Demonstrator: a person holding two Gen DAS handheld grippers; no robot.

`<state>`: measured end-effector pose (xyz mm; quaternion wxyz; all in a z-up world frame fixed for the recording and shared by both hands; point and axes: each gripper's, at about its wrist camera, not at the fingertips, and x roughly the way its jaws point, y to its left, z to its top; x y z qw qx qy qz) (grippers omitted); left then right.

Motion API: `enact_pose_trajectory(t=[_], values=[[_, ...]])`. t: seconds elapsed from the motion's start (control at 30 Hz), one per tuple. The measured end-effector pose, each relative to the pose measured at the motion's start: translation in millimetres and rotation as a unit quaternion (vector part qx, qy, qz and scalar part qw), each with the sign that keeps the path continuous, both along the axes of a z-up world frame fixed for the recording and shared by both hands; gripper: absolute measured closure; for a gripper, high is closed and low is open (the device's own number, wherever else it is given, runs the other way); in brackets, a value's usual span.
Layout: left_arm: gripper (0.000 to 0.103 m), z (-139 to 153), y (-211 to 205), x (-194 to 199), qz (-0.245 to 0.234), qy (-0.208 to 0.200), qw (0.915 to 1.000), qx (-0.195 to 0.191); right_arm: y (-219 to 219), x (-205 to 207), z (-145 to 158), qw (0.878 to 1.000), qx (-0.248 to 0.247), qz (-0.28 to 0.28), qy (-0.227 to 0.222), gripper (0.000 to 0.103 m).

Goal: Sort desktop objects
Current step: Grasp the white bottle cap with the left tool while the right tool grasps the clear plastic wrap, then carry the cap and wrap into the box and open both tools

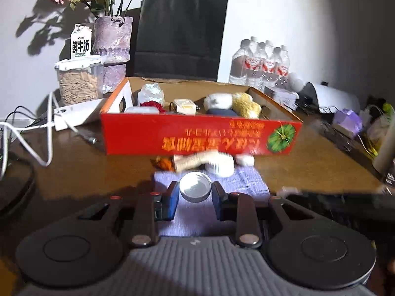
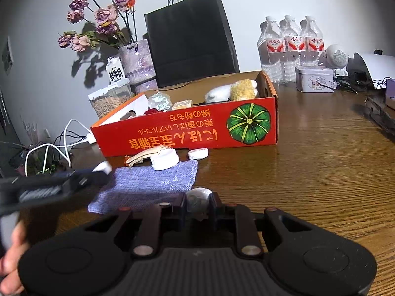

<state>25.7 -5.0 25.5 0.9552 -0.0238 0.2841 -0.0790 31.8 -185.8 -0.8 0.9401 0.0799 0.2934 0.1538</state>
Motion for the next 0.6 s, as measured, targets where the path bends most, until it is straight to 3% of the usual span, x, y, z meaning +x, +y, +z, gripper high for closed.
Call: enact_pose_trajectory(t=[0.13, 0.43, 0.6], values=[[0.074, -5.6, 5.3, -19.0, 0.016, 0.02, 0.9991, 0.033, 5.4, -8.4, 2.2, 1.0, -0.018, -0.008, -0.002, 0.084], [0.074, -4.6, 19.1, -64.2, 0.024, 0.019, 0.9995, 0.004, 2.5, -66.0, 27.4, 0.999, -0.03, 0.005, -0.029, 0.084], [0.074, 4.2, 21.6, -87.2, 0.016, 0.015, 0.9997, 0.002, -3.6, -90.6, 36.6, 0.999, -0.029, 0.002, -0.022, 0.084]])
